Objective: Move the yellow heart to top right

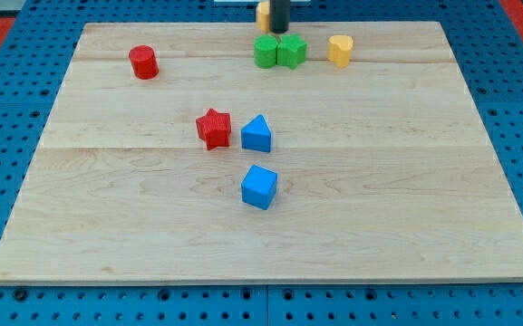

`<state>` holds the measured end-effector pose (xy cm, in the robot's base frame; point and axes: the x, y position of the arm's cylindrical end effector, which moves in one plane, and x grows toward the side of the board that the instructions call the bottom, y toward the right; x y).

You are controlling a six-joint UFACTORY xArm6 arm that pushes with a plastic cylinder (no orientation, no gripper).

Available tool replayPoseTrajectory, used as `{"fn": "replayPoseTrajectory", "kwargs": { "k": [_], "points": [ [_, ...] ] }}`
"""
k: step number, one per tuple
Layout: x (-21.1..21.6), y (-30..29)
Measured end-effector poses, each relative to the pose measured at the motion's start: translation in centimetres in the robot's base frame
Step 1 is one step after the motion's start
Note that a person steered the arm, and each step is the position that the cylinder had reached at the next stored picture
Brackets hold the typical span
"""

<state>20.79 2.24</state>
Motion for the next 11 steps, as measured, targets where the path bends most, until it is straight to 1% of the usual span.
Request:
{"fn": "replayPoseTrajectory", "kwargs": {
  "k": [1, 2, 3, 4, 5, 7, 9, 10, 11],
  "points": [
    [1.5, 4.1],
    [4.2, 7.2],
    [7.0, 4.7],
    [7.8, 5.2],
    [7.2, 7.9],
    [7.2, 8.0],
    [0.7, 11.0],
    [0.4, 9.8],
    [0.4, 3.8]
  ]
}}
